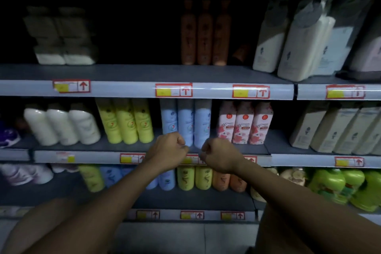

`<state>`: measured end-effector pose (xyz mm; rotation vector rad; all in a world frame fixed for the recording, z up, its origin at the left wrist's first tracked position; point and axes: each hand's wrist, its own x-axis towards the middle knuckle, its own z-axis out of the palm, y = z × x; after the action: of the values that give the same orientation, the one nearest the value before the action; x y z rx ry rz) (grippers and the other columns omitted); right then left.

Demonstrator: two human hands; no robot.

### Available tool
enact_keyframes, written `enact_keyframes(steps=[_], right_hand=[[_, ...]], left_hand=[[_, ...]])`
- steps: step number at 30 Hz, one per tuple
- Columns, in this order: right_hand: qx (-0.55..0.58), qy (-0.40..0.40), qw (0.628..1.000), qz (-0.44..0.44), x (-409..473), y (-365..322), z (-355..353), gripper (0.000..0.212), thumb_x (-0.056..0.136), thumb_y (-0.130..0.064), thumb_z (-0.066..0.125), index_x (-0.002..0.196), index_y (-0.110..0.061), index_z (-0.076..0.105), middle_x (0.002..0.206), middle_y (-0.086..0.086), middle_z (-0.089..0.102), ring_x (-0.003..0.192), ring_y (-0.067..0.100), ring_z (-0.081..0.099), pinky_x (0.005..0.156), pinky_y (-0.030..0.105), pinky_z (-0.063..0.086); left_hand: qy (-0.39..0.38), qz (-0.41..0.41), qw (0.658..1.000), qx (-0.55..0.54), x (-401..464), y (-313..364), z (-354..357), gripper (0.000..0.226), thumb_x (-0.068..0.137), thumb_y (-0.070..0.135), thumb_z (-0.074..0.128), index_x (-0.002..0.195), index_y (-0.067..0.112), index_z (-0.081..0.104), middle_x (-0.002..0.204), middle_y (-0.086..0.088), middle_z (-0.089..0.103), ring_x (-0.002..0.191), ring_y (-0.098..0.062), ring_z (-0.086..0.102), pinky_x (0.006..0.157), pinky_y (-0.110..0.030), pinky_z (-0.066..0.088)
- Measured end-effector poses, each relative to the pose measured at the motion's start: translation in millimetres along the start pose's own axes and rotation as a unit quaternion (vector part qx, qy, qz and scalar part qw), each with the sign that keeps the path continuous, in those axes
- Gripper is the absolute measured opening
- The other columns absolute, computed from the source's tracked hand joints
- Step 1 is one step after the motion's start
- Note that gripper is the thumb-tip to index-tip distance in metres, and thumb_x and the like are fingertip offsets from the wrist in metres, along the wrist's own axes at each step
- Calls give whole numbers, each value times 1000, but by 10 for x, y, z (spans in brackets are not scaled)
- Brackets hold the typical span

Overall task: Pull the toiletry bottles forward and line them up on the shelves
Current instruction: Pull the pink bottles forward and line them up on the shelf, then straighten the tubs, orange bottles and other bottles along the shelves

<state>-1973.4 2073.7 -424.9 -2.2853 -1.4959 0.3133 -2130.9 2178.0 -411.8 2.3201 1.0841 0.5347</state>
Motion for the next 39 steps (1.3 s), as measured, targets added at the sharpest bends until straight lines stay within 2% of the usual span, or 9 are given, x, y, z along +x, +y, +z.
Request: enact_keyframes(steps=[2,5,8,10,15,20,28,34,39], right_hand=[[-4,-6,1000,-20,98,-165,156,22,89,-38,63,94,-17,71,101,8,73,97,27,67,79,34,53],[10,-26,998,-54,315,-397,396,27,90,-39,61,93,-15,72,99,11,74,96,31,67,77,37,54],[25,-27,995,-89,644,-638,585,38,80,-46,46,88,-16,69,88,10,74,86,33,69,70,42,55],[34,-29,994,-105,867,-818,691,32,77,-37,46,87,-16,69,87,10,73,85,34,68,68,41,52],[95,-2,991,-93,1267,-1146,896,24,81,-35,51,93,-23,68,90,0,74,88,23,70,72,40,53],[153,14,985,-81,1436,-1323,1158,6,90,-21,66,94,-24,69,83,-8,73,78,10,68,71,37,53],[118,72,989,-49,1393,-1853,1464,5,90,-27,66,92,-26,71,82,-8,73,80,14,69,69,36,53],[152,110,982,6,1050,-2410,1507,9,91,-21,66,95,-28,70,82,-12,71,82,12,66,72,34,52],[140,138,980,-37,832,-3038,1265,10,92,-21,65,99,-24,71,83,-12,71,81,10,66,74,32,53]], left_hand=[[-24,-6,1000,17,48,-211,-83,12,81,34,65,78,23,69,87,6,74,91,-19,69,82,-37,57],[-68,0,997,45,204,-529,-174,20,85,31,62,77,14,69,81,-1,73,81,-21,68,74,-44,57],[-104,1,993,57,436,-810,-249,36,85,45,58,79,12,71,81,-5,73,81,-23,69,74,-46,56],[-102,-5,993,58,616,-994,-316,49,80,54,48,76,10,70,76,-6,72,76,-25,68,72,-49,56],[-38,-18,997,70,889,-1383,-486,33,89,55,54,81,25,67,77,5,70,74,-17,66,66,-41,56],[-29,-4,999,35,990,-1854,-682,15,93,41,62,83,31,67,77,13,69,73,-6,65,66,-40,57],[-35,0,999,4,836,-2568,-1100,10,82,40,61,79,34,67,71,18,68,70,-3,66,66,-38,57],[30,29,999,-18,510,-2831,-1820,13,84,28,65,72,32,69,66,19,69,70,-1,66,68,-34,58],[70,27,994,-81,232,-2790,-2339,15,85,23,65,71,28,70,65,17,71,68,-4,69,71,-37,60]])
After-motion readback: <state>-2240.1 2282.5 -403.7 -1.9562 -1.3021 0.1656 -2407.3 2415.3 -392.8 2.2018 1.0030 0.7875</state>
